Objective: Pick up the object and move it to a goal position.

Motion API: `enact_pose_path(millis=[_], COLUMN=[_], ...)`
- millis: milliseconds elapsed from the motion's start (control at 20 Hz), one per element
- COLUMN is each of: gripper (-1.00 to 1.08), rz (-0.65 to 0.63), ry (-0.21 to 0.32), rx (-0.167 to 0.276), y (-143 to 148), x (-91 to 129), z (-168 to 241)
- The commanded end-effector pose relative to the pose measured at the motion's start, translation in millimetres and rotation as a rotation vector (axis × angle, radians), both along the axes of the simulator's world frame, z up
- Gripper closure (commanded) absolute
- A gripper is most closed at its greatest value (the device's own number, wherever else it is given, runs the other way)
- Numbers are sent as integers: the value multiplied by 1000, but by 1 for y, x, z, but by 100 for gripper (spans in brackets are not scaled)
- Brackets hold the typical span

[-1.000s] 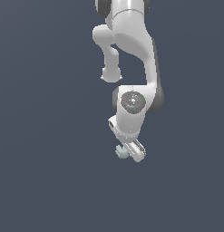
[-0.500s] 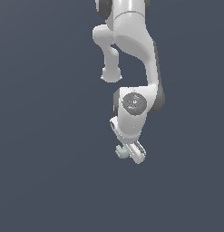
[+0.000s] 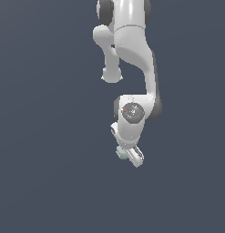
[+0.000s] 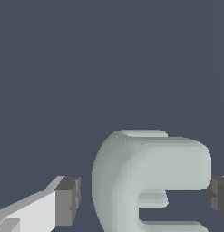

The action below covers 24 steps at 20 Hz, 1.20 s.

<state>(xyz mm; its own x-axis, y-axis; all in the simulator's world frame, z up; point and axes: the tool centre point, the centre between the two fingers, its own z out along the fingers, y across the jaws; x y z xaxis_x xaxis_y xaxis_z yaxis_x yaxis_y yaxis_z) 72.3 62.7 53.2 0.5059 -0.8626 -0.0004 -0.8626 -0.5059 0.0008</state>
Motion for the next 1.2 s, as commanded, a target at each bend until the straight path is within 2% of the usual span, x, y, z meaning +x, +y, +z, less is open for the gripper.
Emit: enact_pose_path(millis=[0, 250, 300, 850, 1150], gripper=[-92, -92, 108, 108, 108], rz=[-1, -1, -1, 0, 36], ry=[-1, -1, -1, -1, -14], rx=[0, 0, 0, 0, 4], y=[0, 0, 0, 0, 1], x=[0, 1, 1, 2, 7], z=[-9, -11, -11, -11, 8])
